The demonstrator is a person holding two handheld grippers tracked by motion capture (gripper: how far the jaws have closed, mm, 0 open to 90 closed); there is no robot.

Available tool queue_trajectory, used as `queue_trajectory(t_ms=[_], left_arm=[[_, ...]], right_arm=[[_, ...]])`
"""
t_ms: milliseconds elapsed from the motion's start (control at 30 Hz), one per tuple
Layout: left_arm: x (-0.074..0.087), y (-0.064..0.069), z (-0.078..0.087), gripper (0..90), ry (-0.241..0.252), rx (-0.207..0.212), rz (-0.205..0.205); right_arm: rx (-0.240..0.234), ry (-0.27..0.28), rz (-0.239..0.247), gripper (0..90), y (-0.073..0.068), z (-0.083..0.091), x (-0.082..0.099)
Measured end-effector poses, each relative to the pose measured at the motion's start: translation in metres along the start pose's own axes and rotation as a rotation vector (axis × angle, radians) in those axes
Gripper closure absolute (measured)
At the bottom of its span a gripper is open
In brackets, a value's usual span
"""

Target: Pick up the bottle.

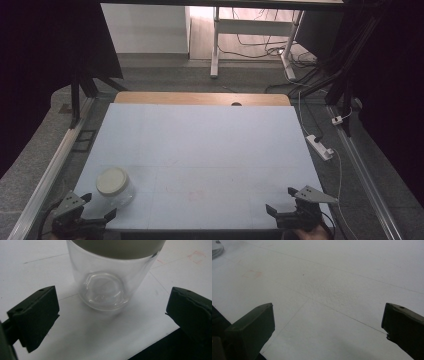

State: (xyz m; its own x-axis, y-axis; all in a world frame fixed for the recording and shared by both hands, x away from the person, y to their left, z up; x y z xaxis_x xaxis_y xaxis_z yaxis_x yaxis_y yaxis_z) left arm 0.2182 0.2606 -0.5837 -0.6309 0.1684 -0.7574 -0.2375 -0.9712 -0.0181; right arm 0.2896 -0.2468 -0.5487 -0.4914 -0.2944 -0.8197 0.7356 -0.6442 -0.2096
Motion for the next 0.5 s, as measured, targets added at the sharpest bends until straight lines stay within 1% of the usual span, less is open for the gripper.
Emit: queue_trajectory(t_ms=[267, 500], left_arm=[[0.0009, 0.0015, -0.0011, 0.0, -0.012, 0.005, -0.013], [0.0010, 0.0007, -0.0015, 0.0, -0.017, 0.012, 0.000]], right_arm=[[-0.013, -0.009, -0.004, 0.0, -0.0007, -0.0013, 0.0006], [-0.026, -0.013, -0.011, 0.0, -0.0008, -0.0018, 0.0010]])
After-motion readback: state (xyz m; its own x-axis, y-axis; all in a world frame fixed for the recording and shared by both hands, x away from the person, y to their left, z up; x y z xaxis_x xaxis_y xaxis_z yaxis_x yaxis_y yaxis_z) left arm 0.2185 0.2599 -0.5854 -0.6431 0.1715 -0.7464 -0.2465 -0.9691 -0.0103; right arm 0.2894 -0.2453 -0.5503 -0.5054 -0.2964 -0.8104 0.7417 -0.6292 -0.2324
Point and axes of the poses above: each handheld gripper's, and its own axes: z roughly backward along the jaws, x roughly out of its underside, y roughly to its right, the point moved 10 cm from there along -z, roughly forward along the jaws, and after that the axes turned 13 degrees about -x, right-handed, at the moved point
